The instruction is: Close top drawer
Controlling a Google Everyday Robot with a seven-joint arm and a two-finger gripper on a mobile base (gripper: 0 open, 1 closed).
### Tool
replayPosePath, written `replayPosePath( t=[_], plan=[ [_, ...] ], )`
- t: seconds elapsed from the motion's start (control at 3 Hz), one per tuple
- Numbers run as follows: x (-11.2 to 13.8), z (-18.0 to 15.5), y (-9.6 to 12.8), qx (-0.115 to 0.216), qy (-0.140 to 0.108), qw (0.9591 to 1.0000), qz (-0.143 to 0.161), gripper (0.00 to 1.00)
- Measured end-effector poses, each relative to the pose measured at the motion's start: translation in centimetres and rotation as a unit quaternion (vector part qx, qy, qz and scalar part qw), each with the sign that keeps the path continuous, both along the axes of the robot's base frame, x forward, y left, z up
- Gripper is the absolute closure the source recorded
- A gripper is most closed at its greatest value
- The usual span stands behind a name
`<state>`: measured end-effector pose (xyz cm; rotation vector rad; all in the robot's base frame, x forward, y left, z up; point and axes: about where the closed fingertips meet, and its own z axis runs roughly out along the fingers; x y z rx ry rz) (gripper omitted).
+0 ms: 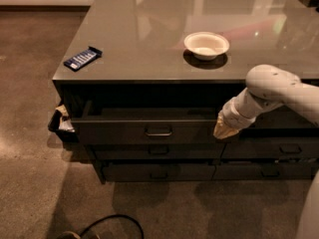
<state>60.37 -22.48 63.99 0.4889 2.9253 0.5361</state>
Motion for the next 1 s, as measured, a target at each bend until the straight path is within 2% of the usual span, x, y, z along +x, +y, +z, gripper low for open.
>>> replayPosePath(
  t=[0.33,0.67,1.0],
  plan=[
    [0.1,-0.1,0.1,0.001,-0.002,1.0,-0.001,1.0],
    [3.6,-0.9,1.3,0.009,-0.025,0.9995,-0.019,1.0],
    [3.6,-1.0,1.4,0.01,-0.028,0.9993,-0.021,1.0]
  ],
)
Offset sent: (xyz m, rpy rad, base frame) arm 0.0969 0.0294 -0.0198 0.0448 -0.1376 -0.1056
